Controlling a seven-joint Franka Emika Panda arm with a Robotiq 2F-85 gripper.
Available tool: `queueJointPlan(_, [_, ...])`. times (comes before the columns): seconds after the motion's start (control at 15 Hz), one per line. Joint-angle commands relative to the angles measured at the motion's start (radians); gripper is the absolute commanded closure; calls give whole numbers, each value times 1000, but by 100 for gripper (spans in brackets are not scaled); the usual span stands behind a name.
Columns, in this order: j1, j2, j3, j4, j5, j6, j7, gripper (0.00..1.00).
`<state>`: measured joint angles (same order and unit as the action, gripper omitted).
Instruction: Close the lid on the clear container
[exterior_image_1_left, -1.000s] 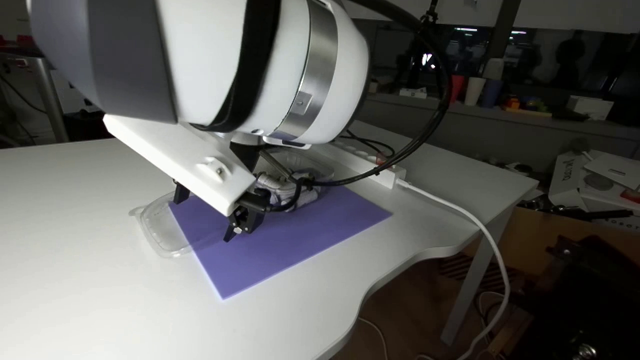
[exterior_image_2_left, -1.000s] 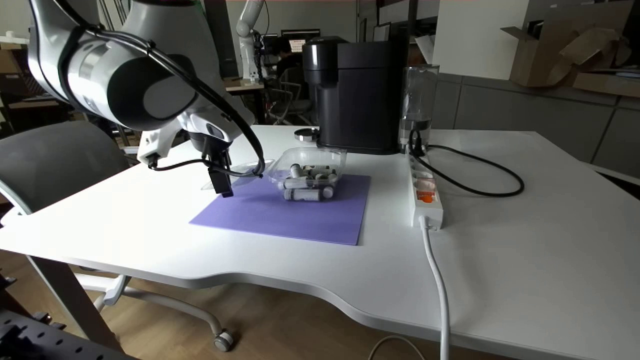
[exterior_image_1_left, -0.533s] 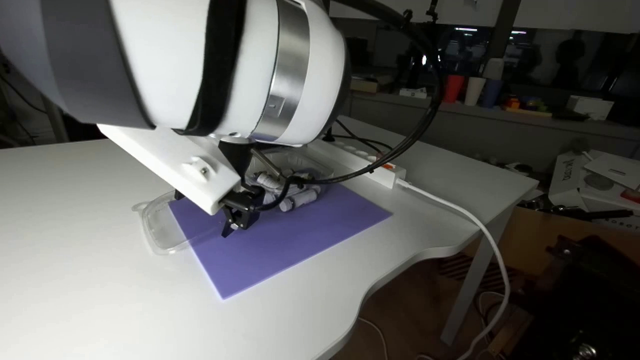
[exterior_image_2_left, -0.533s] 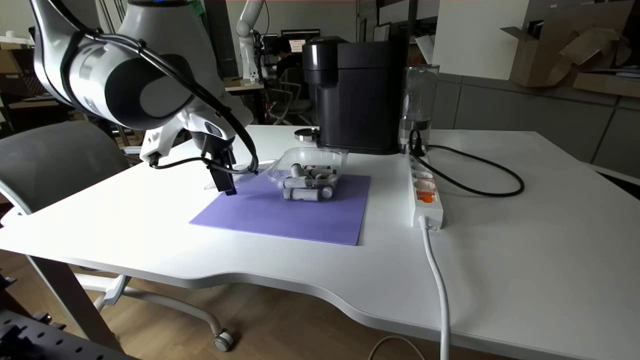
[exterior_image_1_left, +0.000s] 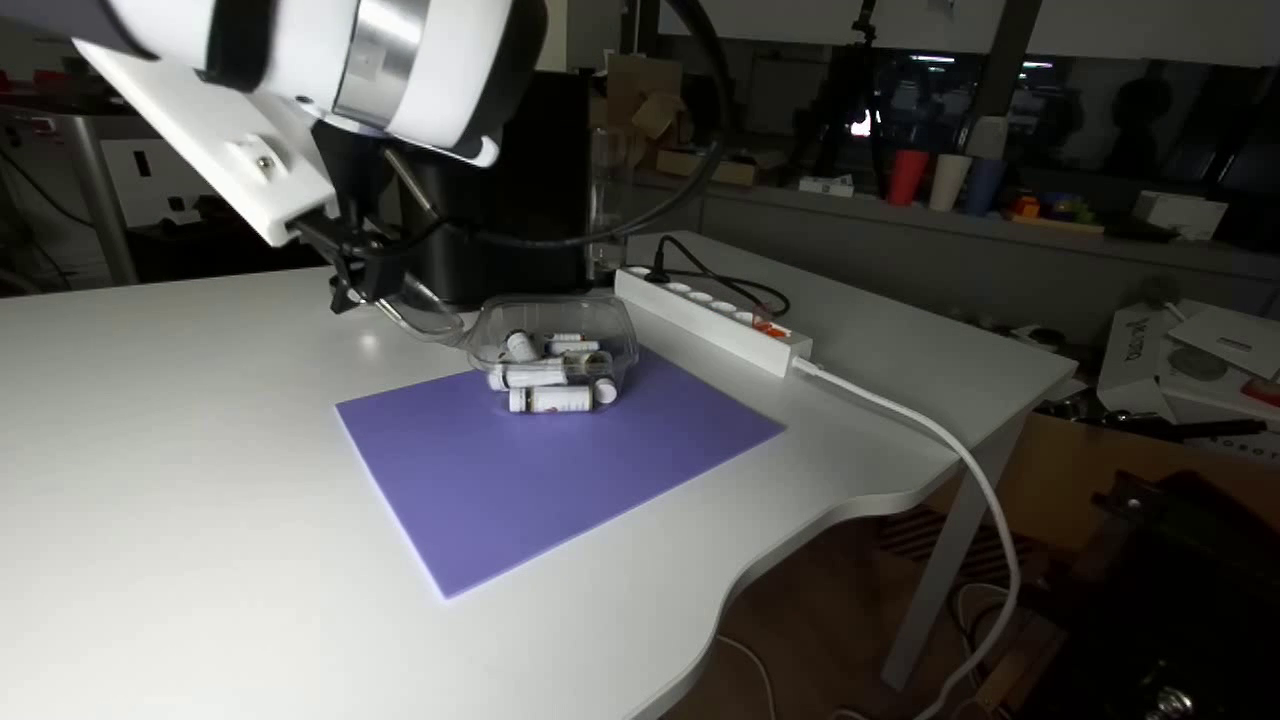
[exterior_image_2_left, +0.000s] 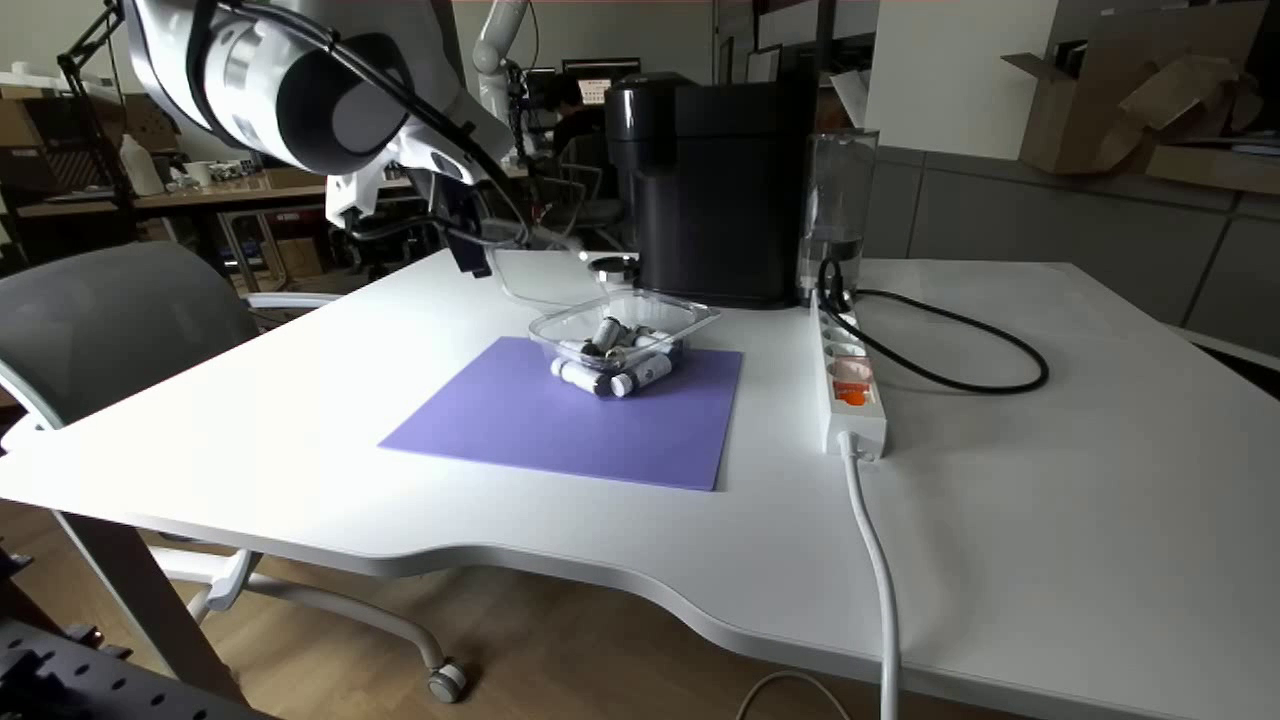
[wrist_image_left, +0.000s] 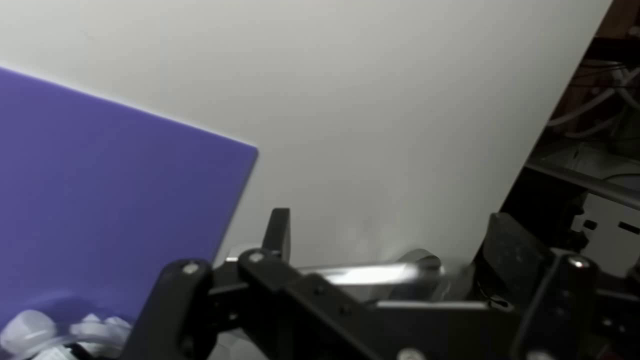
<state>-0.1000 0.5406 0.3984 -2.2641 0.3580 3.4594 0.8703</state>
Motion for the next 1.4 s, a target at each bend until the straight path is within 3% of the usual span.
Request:
queueJointPlan(0.0, [73, 4, -70, 129, 36, 0, 14, 0])
queueJointPlan(0.27, [163, 16, -172, 242, 114, -1, 11, 0])
queueJointPlan(0.33, [210, 15, -236, 256, 70, -1, 80, 0])
queueJointPlan(0.6, [333, 29, -382, 303, 84, -1, 123, 0])
queueJointPlan(0.67, [332, 31, -380, 290, 64, -2, 130, 0])
queueJointPlan(0.73, [294, 32, -321, 278, 121, -3, 66, 0])
queueJointPlan(1.0, [250, 50, -246, 160, 73, -5, 111, 0])
queueJointPlan(1.13, [267, 63, -241, 106, 160, -7, 87, 0])
queueJointPlan(1.33, [247, 81, -191, 2, 194, -7, 107, 0])
